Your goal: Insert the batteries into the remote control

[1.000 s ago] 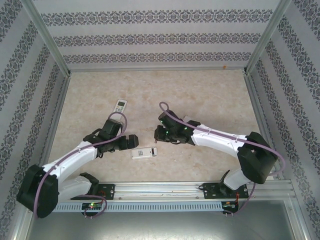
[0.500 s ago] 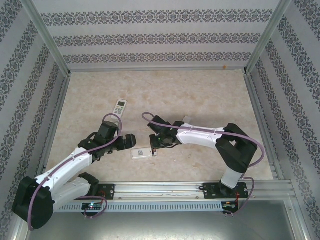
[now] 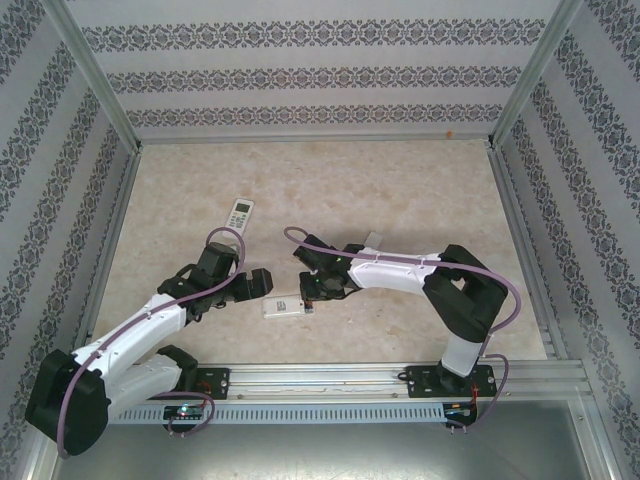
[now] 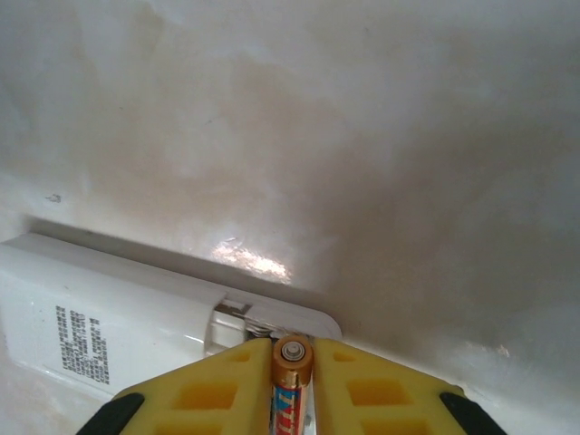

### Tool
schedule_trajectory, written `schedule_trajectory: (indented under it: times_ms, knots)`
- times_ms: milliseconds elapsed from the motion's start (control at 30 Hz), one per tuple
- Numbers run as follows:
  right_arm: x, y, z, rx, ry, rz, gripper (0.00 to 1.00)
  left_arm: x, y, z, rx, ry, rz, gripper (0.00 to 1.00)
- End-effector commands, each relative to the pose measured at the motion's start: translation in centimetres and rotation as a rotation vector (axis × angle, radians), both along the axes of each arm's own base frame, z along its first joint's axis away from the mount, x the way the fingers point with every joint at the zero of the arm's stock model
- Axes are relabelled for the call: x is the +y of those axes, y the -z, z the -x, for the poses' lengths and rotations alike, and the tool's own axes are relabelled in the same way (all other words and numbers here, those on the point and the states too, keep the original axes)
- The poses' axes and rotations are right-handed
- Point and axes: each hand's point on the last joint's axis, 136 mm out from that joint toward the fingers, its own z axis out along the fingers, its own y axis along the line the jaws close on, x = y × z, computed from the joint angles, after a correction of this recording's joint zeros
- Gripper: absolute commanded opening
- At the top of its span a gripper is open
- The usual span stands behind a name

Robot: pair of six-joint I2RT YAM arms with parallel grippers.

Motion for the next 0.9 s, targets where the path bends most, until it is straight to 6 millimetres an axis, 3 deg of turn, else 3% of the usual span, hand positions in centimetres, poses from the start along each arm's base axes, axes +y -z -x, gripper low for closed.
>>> schedule_trajectory:
  times_ms: [0,100,367,633,867]
  knots:
    - [-0.1,0.2,0.9,0.052,0.017,0.015,0.25,0.2,0.0,-0.3,-0.011,-0.015,0.01,1.0]
    - [-0.1,-0.6,0.9,0.051,0.019,0.013,0.29,0.1,0.0,-0.3,-0.01,-0.017,0.012,1.0]
    - [-0.4,-2.0,0.5,0.022,0.041,-0.003,0.3,-0.7,1.3,0.0,0.062,-0.005,0.039,1.0]
    - [0.4,-0.9,0.1,0.035,0.044,-0.007,0.28,-2.2,2.4,-0.1,0.134,0.035,0.081,0.81]
    - [-0.1,0.4,0.7,0.069,0.053,0.026,0.24,-2.8,3.6,0.6,0.196,0.047,0.106,0.69]
